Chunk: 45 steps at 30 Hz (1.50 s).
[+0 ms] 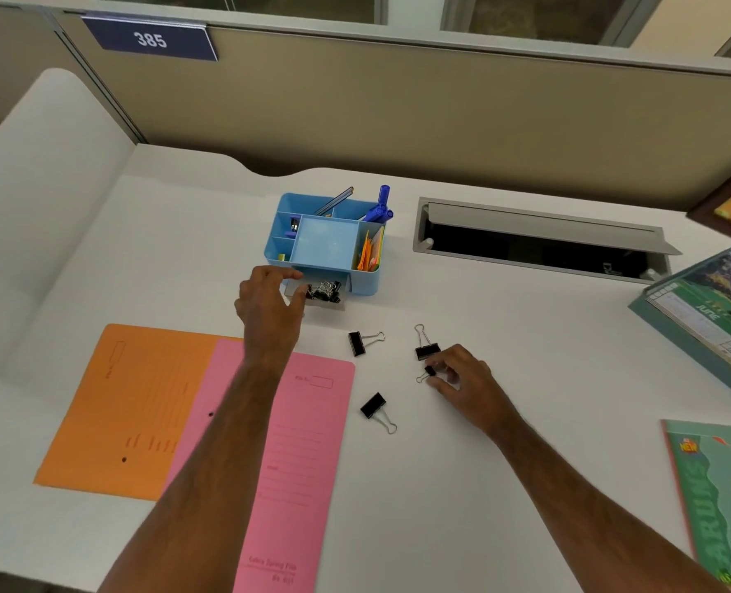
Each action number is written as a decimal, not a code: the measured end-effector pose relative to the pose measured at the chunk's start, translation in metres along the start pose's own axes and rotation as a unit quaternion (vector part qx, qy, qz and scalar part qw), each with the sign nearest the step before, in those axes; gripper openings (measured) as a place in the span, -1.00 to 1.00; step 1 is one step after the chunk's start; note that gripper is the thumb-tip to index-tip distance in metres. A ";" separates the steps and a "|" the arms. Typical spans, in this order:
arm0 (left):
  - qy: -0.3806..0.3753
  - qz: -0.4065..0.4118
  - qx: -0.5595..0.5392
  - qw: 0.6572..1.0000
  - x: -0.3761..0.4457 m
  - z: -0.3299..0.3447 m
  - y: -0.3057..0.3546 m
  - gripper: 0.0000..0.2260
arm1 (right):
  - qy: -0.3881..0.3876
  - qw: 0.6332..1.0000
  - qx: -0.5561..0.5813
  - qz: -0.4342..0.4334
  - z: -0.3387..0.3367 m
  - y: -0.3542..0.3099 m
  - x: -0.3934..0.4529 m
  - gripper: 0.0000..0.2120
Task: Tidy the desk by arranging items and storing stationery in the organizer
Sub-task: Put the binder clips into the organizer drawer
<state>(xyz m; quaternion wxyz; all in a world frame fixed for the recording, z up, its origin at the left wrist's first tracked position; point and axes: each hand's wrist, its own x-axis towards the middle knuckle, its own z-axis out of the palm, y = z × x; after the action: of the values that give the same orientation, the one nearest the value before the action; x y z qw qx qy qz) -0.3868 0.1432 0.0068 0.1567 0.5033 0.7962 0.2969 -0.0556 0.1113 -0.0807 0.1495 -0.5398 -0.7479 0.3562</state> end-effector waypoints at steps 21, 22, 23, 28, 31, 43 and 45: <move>-0.038 -0.214 -0.339 0.916 -0.063 0.016 -0.016 -0.76 | 0.034 0.999 0.035 -0.006 -0.009 -0.042 0.019 -0.81; -0.038 -0.220 -0.346 0.911 -0.062 0.015 -0.015 -0.76 | 0.045 0.998 0.036 -0.011 -0.009 -0.052 0.026 -0.81; -0.037 -0.225 -0.350 0.908 -0.062 0.015 -0.014 -0.76 | 0.053 0.998 0.035 -0.014 -0.010 -0.063 0.033 -0.82; -0.026 -0.236 -0.363 0.901 -0.062 0.016 -0.009 -0.76 | 0.074 0.995 -0.004 -0.068 -0.010 -0.117 0.074 -0.79; -0.027 -0.242 -0.370 0.897 -0.063 0.017 -0.009 -0.76 | 0.081 0.993 -0.025 -0.083 -0.005 -0.143 0.100 -0.74; -0.041 -0.242 -0.357 0.901 -0.057 0.013 -0.014 -0.78 | 0.094 0.992 -0.051 -0.071 0.018 -0.166 0.128 -0.71; -0.038 -0.236 -0.355 0.903 -0.056 0.012 -0.012 -0.78 | 0.086 0.995 0.012 -0.053 0.022 -0.161 0.116 -0.82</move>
<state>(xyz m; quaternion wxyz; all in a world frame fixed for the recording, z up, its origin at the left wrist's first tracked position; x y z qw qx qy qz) -0.3636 0.0927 -0.0134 0.4208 0.2219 0.7270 0.4952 -0.2253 0.1829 -0.0036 0.2384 -0.5257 -0.7557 0.3095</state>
